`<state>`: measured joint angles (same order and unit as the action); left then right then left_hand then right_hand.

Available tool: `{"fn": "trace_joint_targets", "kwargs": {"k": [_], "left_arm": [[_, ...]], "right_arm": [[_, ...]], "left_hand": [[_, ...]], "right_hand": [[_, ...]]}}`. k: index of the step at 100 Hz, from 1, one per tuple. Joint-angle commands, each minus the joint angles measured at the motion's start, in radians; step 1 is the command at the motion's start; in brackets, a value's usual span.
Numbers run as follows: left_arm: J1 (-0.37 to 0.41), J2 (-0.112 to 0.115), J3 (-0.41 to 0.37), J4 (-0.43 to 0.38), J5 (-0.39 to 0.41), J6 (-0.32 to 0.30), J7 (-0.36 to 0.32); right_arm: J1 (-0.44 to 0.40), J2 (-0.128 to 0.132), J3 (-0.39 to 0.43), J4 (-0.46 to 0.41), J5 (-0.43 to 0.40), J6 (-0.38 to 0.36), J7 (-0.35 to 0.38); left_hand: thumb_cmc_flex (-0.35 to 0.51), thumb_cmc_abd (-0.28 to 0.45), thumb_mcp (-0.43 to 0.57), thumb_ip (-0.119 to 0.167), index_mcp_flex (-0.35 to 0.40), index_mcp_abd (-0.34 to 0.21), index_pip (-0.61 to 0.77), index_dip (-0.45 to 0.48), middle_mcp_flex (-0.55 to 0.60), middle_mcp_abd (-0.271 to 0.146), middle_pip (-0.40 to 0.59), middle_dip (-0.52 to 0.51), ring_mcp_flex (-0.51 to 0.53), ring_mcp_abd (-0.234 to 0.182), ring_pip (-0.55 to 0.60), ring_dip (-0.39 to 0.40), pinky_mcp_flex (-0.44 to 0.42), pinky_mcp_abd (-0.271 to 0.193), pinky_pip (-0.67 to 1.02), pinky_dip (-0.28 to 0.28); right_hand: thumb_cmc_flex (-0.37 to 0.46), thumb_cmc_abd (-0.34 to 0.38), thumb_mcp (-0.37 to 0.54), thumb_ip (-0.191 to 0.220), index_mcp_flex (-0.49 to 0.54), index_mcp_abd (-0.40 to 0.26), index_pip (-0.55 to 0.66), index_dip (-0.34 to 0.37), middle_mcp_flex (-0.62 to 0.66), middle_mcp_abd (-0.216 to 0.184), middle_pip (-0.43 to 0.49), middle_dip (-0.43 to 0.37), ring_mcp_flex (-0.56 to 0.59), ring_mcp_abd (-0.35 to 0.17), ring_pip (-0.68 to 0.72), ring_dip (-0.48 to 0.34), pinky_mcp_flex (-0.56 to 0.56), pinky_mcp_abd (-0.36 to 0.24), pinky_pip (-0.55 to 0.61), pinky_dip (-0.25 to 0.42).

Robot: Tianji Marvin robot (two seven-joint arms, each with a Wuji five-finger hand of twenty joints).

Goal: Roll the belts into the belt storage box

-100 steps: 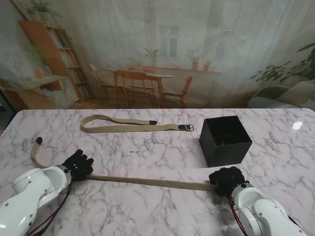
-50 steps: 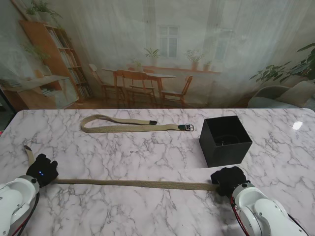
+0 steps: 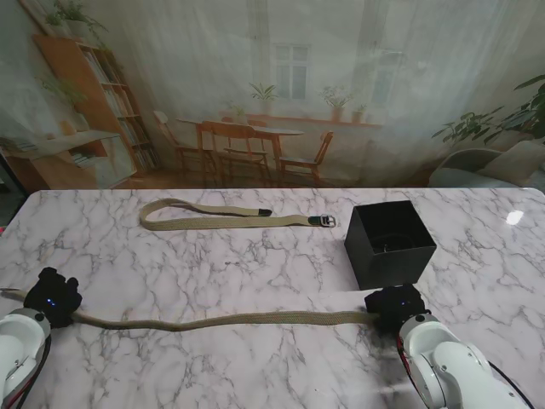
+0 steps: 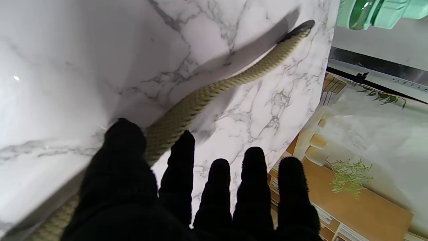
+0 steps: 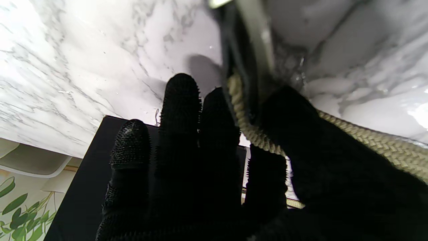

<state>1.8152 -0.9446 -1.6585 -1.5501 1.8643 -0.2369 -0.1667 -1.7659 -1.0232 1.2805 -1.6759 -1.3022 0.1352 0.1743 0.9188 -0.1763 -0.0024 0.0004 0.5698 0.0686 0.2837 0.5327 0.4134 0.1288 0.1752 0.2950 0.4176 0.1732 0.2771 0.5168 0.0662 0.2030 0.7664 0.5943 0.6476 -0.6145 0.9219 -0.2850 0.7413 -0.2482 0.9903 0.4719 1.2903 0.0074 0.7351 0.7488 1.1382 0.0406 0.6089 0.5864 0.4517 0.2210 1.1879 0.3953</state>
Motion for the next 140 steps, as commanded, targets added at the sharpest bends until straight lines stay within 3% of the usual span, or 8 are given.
{"fn": "trace_joint_targets", "kwargs": {"k": [1, 19, 36, 55, 91, 109, 121, 140], "left_arm": [[0.008, -0.005, -0.013, -0.032, -0.012, 0.007, -0.011], [0.024, -0.009, -0.043, -0.08, -0.04, -0.017, 0.025], [0.024, -0.017, -0.042, -0.111, -0.079, -0.012, 0.072], [-0.003, -0.029, -0.007, -0.164, -0.161, -0.025, 0.113], [-0.12, -0.052, 0.177, -0.201, -0.349, -0.02, 0.106], [-0.166, -0.061, 0.285, -0.175, -0.432, 0.042, 0.093], [-0.18, -0.064, 0.328, -0.16, -0.459, 0.074, 0.082], [-0.171, -0.066, 0.336, -0.154, -0.476, 0.088, 0.103]], "right_arm": [[-0.003, -0.001, -0.004, 0.01, -0.003, 0.004, 0.003], [-0.003, -0.002, -0.007, 0.01, 0.006, 0.013, -0.001], [-0.004, -0.004, -0.007, 0.007, 0.026, 0.017, -0.006], [0.009, -0.008, -0.025, 0.007, 0.063, 0.027, -0.025], [0.059, -0.009, -0.104, -0.001, 0.141, 0.073, 0.023], [0.081, -0.004, -0.136, 0.01, 0.141, 0.097, 0.076], [0.077, -0.003, -0.133, 0.007, 0.149, 0.097, 0.088], [0.045, -0.006, -0.093, -0.017, 0.128, 0.065, 0.057]], "left_hand": [[-0.036, 0.014, -0.006, -0.006, -0.053, 0.045, -0.071, -0.051, -0.006, 0.034, -0.024, -0.014, 0.008, 0.017, -0.026, -0.01, -0.011, 0.053, -0.031, -0.018], [-0.033, 0.007, -0.005, -0.008, 0.035, 0.008, -0.016, -0.024, 0.032, 0.03, -0.027, -0.012, 0.025, 0.021, -0.025, -0.009, 0.001, 0.054, -0.02, -0.009], [-0.025, 0.045, -0.002, -0.009, 0.048, 0.011, -0.011, -0.016, 0.043, 0.032, -0.029, -0.01, 0.031, 0.024, -0.025, -0.008, 0.0, 0.063, -0.024, -0.009], [-0.026, 0.071, -0.009, -0.012, 0.061, 0.009, -0.008, -0.01, 0.057, 0.034, -0.038, -0.011, 0.039, 0.028, -0.028, -0.009, -0.001, 0.067, -0.03, -0.01], [-0.025, 0.095, -0.015, -0.014, 0.076, 0.011, -0.01, -0.002, 0.094, 0.033, -0.045, -0.006, 0.059, 0.034, -0.028, -0.007, 0.005, 0.077, -0.031, -0.009], [-0.026, 0.101, -0.017, -0.015, 0.085, 0.011, -0.01, 0.002, 0.118, 0.031, -0.043, -0.002, 0.069, 0.037, -0.027, -0.004, 0.009, 0.084, -0.029, -0.007], [-0.027, 0.105, -0.018, -0.015, 0.087, 0.013, -0.011, 0.003, 0.122, 0.031, -0.045, 0.0, 0.073, 0.038, -0.027, -0.003, 0.008, 0.084, -0.032, -0.008], [-0.025, 0.109, -0.019, -0.015, 0.09, 0.017, -0.012, 0.006, 0.127, 0.033, -0.046, 0.004, 0.07, 0.047, -0.027, -0.001, 0.005, 0.091, -0.04, -0.01]], "right_hand": [[0.039, 0.085, 0.027, 0.035, 0.021, -0.01, -0.003, -0.053, 0.009, -0.02, 0.033, -0.01, -0.021, -0.009, -0.03, -0.011, -0.015, 0.032, 0.005, 0.018], [0.021, 0.09, 0.012, 0.031, 0.038, 0.034, 0.001, -0.075, 0.032, -0.011, 0.044, -0.034, -0.008, -0.006, -0.007, -0.011, -0.004, 0.034, 0.013, 0.027], [-0.101, 0.107, -0.063, 0.031, 0.009, 0.092, -0.042, -0.135, 0.014, 0.011, 0.016, -0.075, -0.025, 0.012, -0.008, -0.023, -0.011, 0.045, 0.016, 0.033], [0.012, 0.105, 0.009, 0.035, 0.102, 0.156, -0.014, -0.179, 0.164, 0.013, 0.073, -0.121, 0.046, 0.003, 0.021, -0.034, 0.029, 0.05, 0.036, 0.035], [-0.001, 0.145, 0.03, 0.044, 0.024, 0.298, -0.147, -0.35, 0.169, 0.027, 0.131, -0.171, 0.131, 0.011, 0.039, -0.043, 0.069, 0.041, 0.071, 0.023], [0.008, 0.176, 0.011, 0.056, -0.003, 0.31, -0.176, -0.355, 0.168, 0.028, 0.11, -0.194, 0.127, 0.019, 0.041, -0.042, 0.063, 0.043, 0.076, 0.02], [-0.193, 0.247, -0.06, 0.179, 0.026, 0.296, -0.352, -0.183, 0.165, 0.045, 0.018, -0.217, 0.087, 0.036, 0.026, -0.04, 0.037, 0.046, 0.076, 0.018], [-0.276, 0.26, -0.149, 0.177, -0.005, 0.26, -0.389, -0.129, 0.079, 0.056, -0.037, -0.209, 0.026, 0.053, 0.003, -0.045, 0.007, 0.052, 0.067, 0.021]]}}
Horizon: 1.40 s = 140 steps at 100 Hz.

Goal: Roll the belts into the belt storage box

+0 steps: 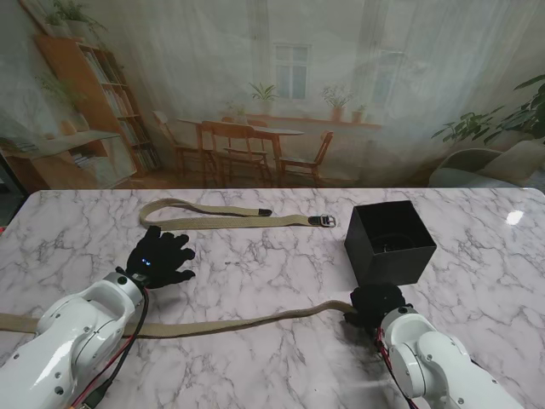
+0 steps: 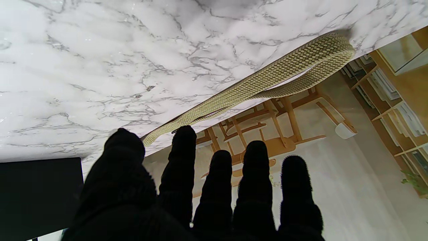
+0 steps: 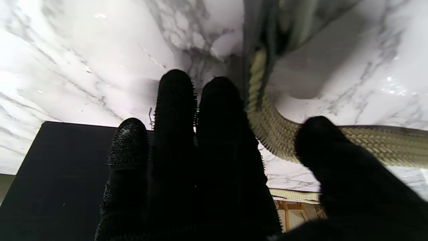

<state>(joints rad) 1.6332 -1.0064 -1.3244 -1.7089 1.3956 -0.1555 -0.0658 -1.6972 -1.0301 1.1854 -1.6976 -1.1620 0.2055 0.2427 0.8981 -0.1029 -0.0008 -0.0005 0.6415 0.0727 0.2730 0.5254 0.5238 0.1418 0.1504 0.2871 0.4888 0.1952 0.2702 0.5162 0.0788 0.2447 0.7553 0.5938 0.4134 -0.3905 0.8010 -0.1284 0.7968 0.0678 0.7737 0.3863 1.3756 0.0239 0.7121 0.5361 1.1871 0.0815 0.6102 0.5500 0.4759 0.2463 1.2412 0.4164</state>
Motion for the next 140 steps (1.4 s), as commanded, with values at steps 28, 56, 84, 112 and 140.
{"fn": "trace_joint_targets", "kwargs": {"k": [28, 56, 84, 112, 140], "left_arm": [[0.028, -0.006, -0.005, 0.009, -0.013, 0.012, 0.034], [0.043, -0.008, -0.017, 0.005, -0.015, 0.009, 0.057], [0.048, -0.008, -0.022, 0.004, -0.009, 0.011, 0.069], [0.037, -0.007, -0.011, 0.015, -0.006, 0.027, 0.058], [0.038, -0.008, -0.015, 0.018, -0.009, 0.034, 0.065]], "right_arm": [[-0.071, -0.006, 0.067, -0.027, -0.051, -0.058, -0.111], [-0.155, -0.005, 0.185, -0.087, -0.176, -0.2, -0.242], [-0.25, 0.01, 0.312, -0.201, -0.294, -0.373, -0.129], [-0.199, 0.016, 0.327, -0.085, -0.156, -0.541, -0.182], [-0.166, 0.023, 0.325, -0.022, -0.13, -0.584, -0.154]], "left_hand": [[-0.004, 0.04, -0.021, -0.015, 0.019, 0.018, -0.002, 0.016, 0.018, 0.022, -0.022, 0.015, -0.005, 0.033, -0.017, 0.005, -0.012, 0.054, -0.035, -0.01], [-0.004, 0.045, -0.021, -0.015, 0.021, 0.017, -0.001, 0.018, 0.019, 0.022, -0.021, 0.017, -0.006, 0.034, -0.017, 0.006, -0.017, 0.057, -0.042, -0.012], [-0.004, 0.047, -0.022, -0.014, 0.022, 0.016, 0.001, 0.021, 0.014, 0.023, -0.025, 0.017, -0.008, 0.032, -0.019, 0.005, -0.026, 0.066, -0.065, -0.023], [0.004, 0.048, -0.02, -0.014, 0.022, 0.015, 0.002, 0.022, 0.009, 0.022, -0.025, 0.017, -0.009, 0.031, -0.019, 0.005, -0.025, 0.067, -0.066, -0.023], [0.003, 0.05, -0.022, -0.014, 0.02, 0.015, 0.001, 0.022, 0.005, 0.023, -0.025, 0.017, -0.009, 0.031, -0.019, 0.006, -0.027, 0.065, -0.067, -0.022]], "right_hand": [[-0.041, 0.04, -0.05, 0.027, -0.042, -0.059, -0.173, -0.02, -0.007, 0.043, -0.017, 0.01, -0.022, 0.019, 0.015, -0.005, -0.011, 0.034, 0.019, 0.006], [0.14, -0.035, 0.025, -0.082, -0.165, -0.328, -0.089, -0.129, -0.061, 0.013, -0.055, 0.021, -0.033, 0.013, 0.002, -0.014, -0.023, 0.041, -0.004, -0.002], [0.243, -0.036, 0.225, 0.015, -0.33, -0.51, -0.182, -0.086, -0.599, 0.061, -0.335, -0.084, -0.273, -0.018, -0.201, -0.068, -0.132, 0.05, -0.138, 0.007], [0.394, -0.135, 0.447, 0.031, -0.29, -0.563, -0.187, -0.142, -0.989, 0.077, -0.374, -0.308, -0.476, -0.026, -0.29, -0.174, -0.192, 0.033, -0.189, -0.002], [0.318, -0.157, 0.4, 0.012, -0.235, -0.578, -0.164, -0.142, -1.021, 0.059, -0.384, -0.322, -0.521, -0.023, -0.315, -0.204, -0.218, 0.031, -0.214, -0.006]]}}
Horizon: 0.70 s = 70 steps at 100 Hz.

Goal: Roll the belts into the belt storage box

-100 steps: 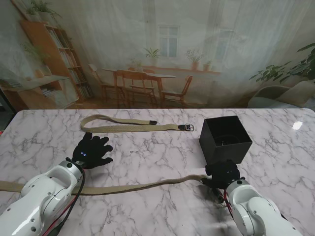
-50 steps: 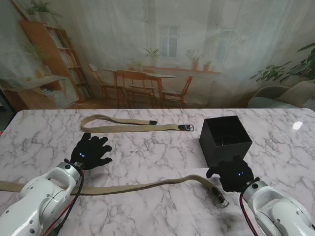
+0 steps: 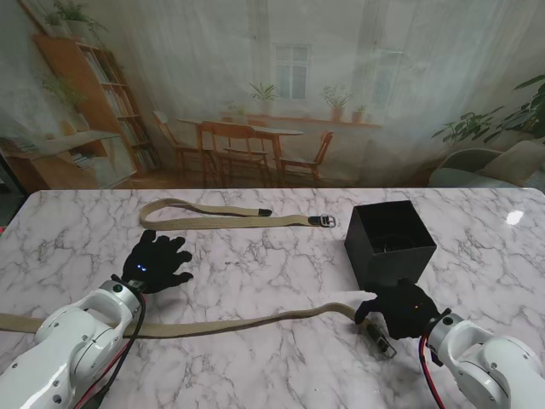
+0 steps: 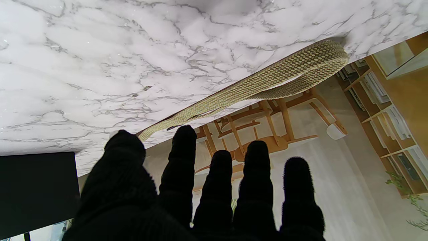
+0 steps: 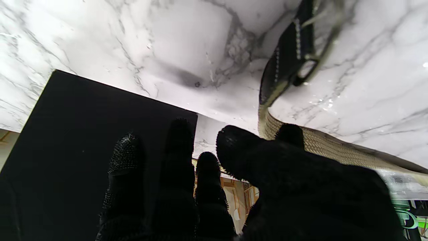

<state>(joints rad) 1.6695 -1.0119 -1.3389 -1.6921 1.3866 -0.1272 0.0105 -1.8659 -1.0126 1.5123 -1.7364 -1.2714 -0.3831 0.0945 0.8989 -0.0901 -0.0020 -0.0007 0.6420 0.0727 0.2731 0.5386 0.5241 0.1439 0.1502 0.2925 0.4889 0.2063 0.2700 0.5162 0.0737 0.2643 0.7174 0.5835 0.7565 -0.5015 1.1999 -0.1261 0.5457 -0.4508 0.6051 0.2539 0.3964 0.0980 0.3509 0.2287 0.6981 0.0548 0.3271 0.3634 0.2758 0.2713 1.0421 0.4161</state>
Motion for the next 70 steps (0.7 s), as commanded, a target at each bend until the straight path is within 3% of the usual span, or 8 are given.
{"fn": "trace_joint_targets", "kwargs": {"k": [1, 19, 29, 42, 47, 53, 62, 70], "left_arm": [[0.002, -0.003, 0.0, 0.001, 0.0, 0.006, -0.011], [0.002, -0.003, 0.0, 0.002, -0.001, 0.009, -0.011], [0.0, -0.003, 0.002, 0.004, -0.002, 0.008, -0.011], [-0.003, -0.003, 0.006, 0.006, -0.004, 0.007, -0.015], [-0.005, -0.002, 0.007, 0.007, -0.004, 0.006, -0.016], [-0.006, -0.002, 0.009, 0.008, -0.005, 0.006, -0.017], [-0.008, -0.002, 0.011, 0.01, -0.007, 0.007, -0.015], [-0.009, -0.003, 0.012, 0.011, -0.008, 0.008, -0.016]], "right_arm": [[0.003, 0.006, -0.002, 0.019, -0.022, 0.006, -0.006], [0.022, 0.01, -0.016, 0.049, -0.032, 0.013, -0.002], [0.037, 0.012, -0.032, 0.071, -0.035, 0.016, -0.015], [0.056, 0.012, -0.054, 0.098, -0.021, 0.012, -0.041], [0.063, 0.011, -0.062, 0.107, -0.011, 0.009, -0.052], [0.072, 0.009, -0.073, 0.122, 0.005, 0.007, -0.071], [0.087, 0.007, -0.09, 0.145, 0.026, -0.005, -0.099], [0.101, 0.005, -0.104, 0.165, 0.051, -0.013, -0.119]], "left_hand": [[0.002, 0.037, -0.021, -0.014, 0.019, 0.016, 0.001, 0.009, 0.005, 0.022, -0.025, 0.011, -0.01, 0.02, -0.019, 0.006, -0.021, 0.045, -0.029, -0.012], [0.002, 0.038, -0.021, -0.014, 0.019, 0.017, 0.001, 0.009, 0.0, 0.023, -0.026, 0.011, -0.013, 0.019, -0.019, 0.006, -0.021, 0.046, -0.03, -0.011], [0.001, 0.039, -0.021, -0.014, 0.019, 0.017, 0.001, 0.009, -0.003, 0.024, -0.027, 0.01, -0.013, 0.019, -0.019, 0.006, -0.022, 0.045, -0.03, -0.01], [-0.001, 0.04, -0.021, -0.014, 0.018, 0.017, 0.001, 0.009, -0.008, 0.025, -0.028, 0.01, -0.015, 0.018, -0.019, 0.006, -0.022, 0.045, -0.03, -0.01], [-0.001, 0.04, -0.022, -0.014, 0.018, 0.017, 0.001, 0.009, -0.009, 0.026, -0.028, 0.01, -0.015, 0.018, -0.019, 0.006, -0.022, 0.045, -0.029, -0.009], [-0.002, 0.04, -0.022, -0.014, 0.017, 0.017, 0.001, 0.009, -0.011, 0.026, -0.029, 0.01, -0.016, 0.018, -0.019, 0.006, -0.022, 0.044, -0.029, -0.009], [-0.002, 0.041, -0.022, -0.014, 0.017, 0.018, 0.001, 0.01, -0.012, 0.026, -0.029, 0.01, -0.016, 0.019, -0.019, 0.007, -0.022, 0.043, -0.029, -0.009], [-0.002, 0.041, -0.021, -0.014, 0.017, 0.017, 0.001, 0.01, -0.015, 0.029, -0.029, 0.009, -0.017, 0.018, -0.019, 0.007, -0.024, 0.044, -0.029, -0.009]], "right_hand": [[-0.04, -0.053, 0.001, 0.013, 0.014, -0.059, 0.005, -0.01, -0.043, -0.017, -0.025, -0.017, -0.034, 0.003, -0.033, -0.02, -0.019, 0.006, -0.017, -0.006], [-0.236, -0.148, -0.08, -0.007, -0.026, -0.048, 0.017, -0.005, -0.05, -0.014, -0.035, -0.024, -0.052, 0.012, -0.043, -0.031, -0.029, 0.009, -0.027, -0.003], [-0.312, -0.188, -0.107, -0.014, -0.014, -0.055, 0.057, 0.012, -0.06, -0.07, -0.044, -0.029, -0.054, 0.009, -0.046, -0.035, -0.029, 0.007, -0.029, 0.0], [-0.349, -0.171, -0.16, -0.026, 0.065, -0.023, 0.106, 0.045, -0.04, -0.114, -0.041, -0.028, -0.042, 0.005, -0.044, -0.034, -0.023, 0.008, -0.027, 0.006], [-0.333, -0.176, -0.211, -0.12, 0.1, -0.02, 0.159, 0.046, -0.025, -0.132, -0.033, -0.023, -0.037, 0.004, -0.045, -0.034, -0.019, 0.008, -0.025, 0.009], [-0.326, -0.18, -0.256, -0.163, 0.128, -0.01, 0.251, 0.059, -0.006, -0.168, -0.022, -0.017, -0.035, -0.002, -0.047, -0.037, -0.013, 0.003, -0.023, 0.009], [-0.317, -0.174, -0.298, -0.176, 0.178, -0.019, 0.378, 0.014, 0.014, -0.198, -0.024, -0.016, -0.036, -0.005, -0.052, -0.044, -0.01, 0.001, -0.02, 0.005], [-0.309, -0.168, -0.278, -0.177, 0.255, -0.01, 0.446, 0.032, 0.052, -0.207, -0.029, -0.02, -0.031, -0.003, -0.061, -0.054, -0.006, -0.002, -0.023, -0.002]]}}
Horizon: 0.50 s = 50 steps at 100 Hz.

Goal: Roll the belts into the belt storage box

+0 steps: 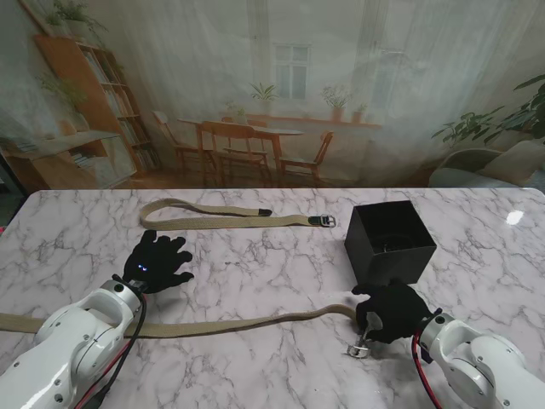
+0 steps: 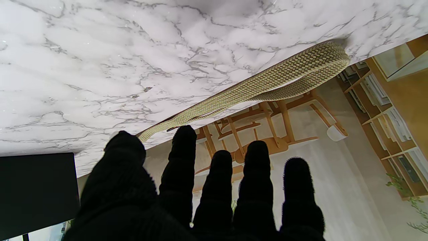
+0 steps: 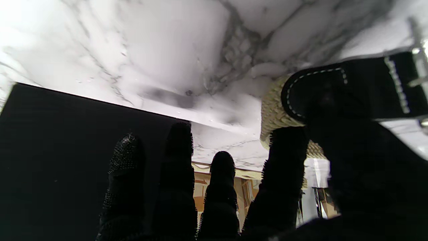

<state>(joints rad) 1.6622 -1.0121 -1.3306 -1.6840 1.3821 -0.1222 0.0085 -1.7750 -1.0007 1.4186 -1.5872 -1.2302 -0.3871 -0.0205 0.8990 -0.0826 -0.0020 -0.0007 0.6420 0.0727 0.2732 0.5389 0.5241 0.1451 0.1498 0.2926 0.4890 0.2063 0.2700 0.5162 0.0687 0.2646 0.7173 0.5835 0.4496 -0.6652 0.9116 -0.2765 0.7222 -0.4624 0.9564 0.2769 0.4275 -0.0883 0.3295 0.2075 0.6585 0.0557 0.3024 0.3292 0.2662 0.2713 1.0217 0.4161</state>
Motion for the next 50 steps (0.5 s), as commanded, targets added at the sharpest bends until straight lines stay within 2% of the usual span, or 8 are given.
{"fn": "trace_joint_targets", "kwargs": {"k": [1, 9, 25, 28, 35, 43, 50], "left_arm": [[-0.002, -0.002, 0.004, 0.003, -0.004, 0.003, -0.014], [-0.003, -0.002, 0.006, 0.004, -0.005, 0.004, -0.015], [-0.005, -0.002, 0.008, 0.006, -0.006, 0.005, -0.013], [-0.005, -0.002, 0.009, 0.007, -0.007, 0.005, -0.012], [-0.006, -0.002, 0.01, 0.008, -0.007, 0.005, -0.01], [-0.008, -0.002, 0.012, 0.011, -0.008, 0.005, -0.008], [-0.01, -0.002, 0.013, 0.012, -0.009, 0.005, -0.006]], "right_arm": [[0.012, -0.008, -0.012, 0.018, 0.014, -0.01, -0.005], [0.023, -0.011, -0.025, 0.035, 0.043, -0.013, -0.015], [0.043, -0.017, -0.051, 0.069, 0.084, -0.021, -0.047], [0.045, -0.018, -0.054, 0.073, 0.089, -0.022, -0.05], [0.049, -0.021, -0.061, 0.082, 0.11, -0.022, -0.062], [0.053, -0.025, -0.067, 0.091, 0.126, -0.025, -0.075], [0.057, -0.026, -0.072, 0.098, 0.133, -0.028, -0.088]], "left_hand": [[-0.003, 0.034, -0.021, -0.014, 0.016, 0.017, 0.001, 0.009, -0.017, 0.027, -0.03, 0.009, -0.018, 0.018, -0.019, 0.007, -0.019, 0.044, -0.029, -0.009], [-0.003, 0.035, -0.022, -0.014, 0.017, 0.019, 0.0, 0.009, -0.018, 0.028, -0.03, 0.009, -0.019, 0.019, -0.019, 0.007, -0.019, 0.043, -0.029, -0.008], [-0.005, 0.035, -0.022, -0.015, 0.016, 0.02, 0.001, 0.01, -0.022, 0.029, -0.031, 0.009, -0.02, 0.019, -0.019, 0.007, -0.02, 0.042, -0.029, -0.008], [-0.005, 0.035, -0.022, -0.015, 0.016, 0.019, 0.001, 0.01, -0.022, 0.03, -0.031, 0.009, -0.021, 0.019, -0.019, 0.007, -0.02, 0.041, -0.029, -0.008], [-0.005, 0.036, -0.021, -0.014, 0.014, 0.02, 0.001, 0.01, -0.025, 0.027, -0.032, 0.008, -0.022, 0.017, -0.019, 0.007, -0.02, 0.042, -0.028, -0.007], [-0.006, 0.036, -0.022, -0.015, 0.015, 0.019, 0.002, 0.011, -0.025, 0.029, -0.031, 0.009, -0.021, 0.018, -0.018, 0.008, -0.02, 0.043, -0.028, -0.007], [-0.007, 0.036, -0.022, -0.015, 0.015, 0.019, 0.003, 0.011, -0.026, 0.028, -0.031, 0.009, -0.022, 0.018, -0.018, 0.008, -0.02, 0.042, -0.027, -0.007]], "right_hand": [[0.0, -0.003, 0.013, -0.026, 0.085, 0.003, 0.099, 0.011, 0.029, -0.021, -0.006, 0.001, 0.011, -0.004, -0.036, -0.02, 0.005, -0.002, -0.002, -0.002], [0.018, -0.005, 0.053, -0.023, 0.124, 0.017, 0.118, 0.001, 0.15, -0.027, -0.008, -0.002, 0.031, -0.004, -0.039, -0.029, 0.012, 0.001, -0.002, -0.012], [0.043, -0.03, 0.078, -0.022, 0.168, 0.068, 0.138, -0.017, 0.571, -0.061, 0.053, 0.02, 0.12, -0.049, -0.022, -0.03, 0.035, 0.0, 0.01, -0.029], [0.045, -0.03, 0.08, -0.021, 0.148, 0.059, 0.144, 0.003, 0.616, -0.053, 0.087, 0.047, 0.14, -0.057, -0.011, -0.023, 0.039, -0.001, 0.014, -0.031], [0.055, -0.032, 0.091, -0.018, 0.114, 0.052, 0.131, 0.09, 0.702, -0.02, 0.132, 0.167, 0.183, -0.07, 0.012, 0.005, 0.052, -0.003, 0.031, -0.044], [0.069, -0.032, 0.103, -0.012, 0.076, 0.047, 0.132, 0.128, 0.797, 0.004, 0.202, 0.256, 0.246, -0.095, 0.054, 0.033, 0.071, -0.008, 0.048, -0.039], [0.081, -0.033, 0.126, -0.007, 0.052, 0.059, 0.127, 0.146, 0.868, 0.003, 0.262, 0.305, 0.302, -0.117, 0.091, 0.061, 0.101, -0.019, 0.069, -0.031]]}}
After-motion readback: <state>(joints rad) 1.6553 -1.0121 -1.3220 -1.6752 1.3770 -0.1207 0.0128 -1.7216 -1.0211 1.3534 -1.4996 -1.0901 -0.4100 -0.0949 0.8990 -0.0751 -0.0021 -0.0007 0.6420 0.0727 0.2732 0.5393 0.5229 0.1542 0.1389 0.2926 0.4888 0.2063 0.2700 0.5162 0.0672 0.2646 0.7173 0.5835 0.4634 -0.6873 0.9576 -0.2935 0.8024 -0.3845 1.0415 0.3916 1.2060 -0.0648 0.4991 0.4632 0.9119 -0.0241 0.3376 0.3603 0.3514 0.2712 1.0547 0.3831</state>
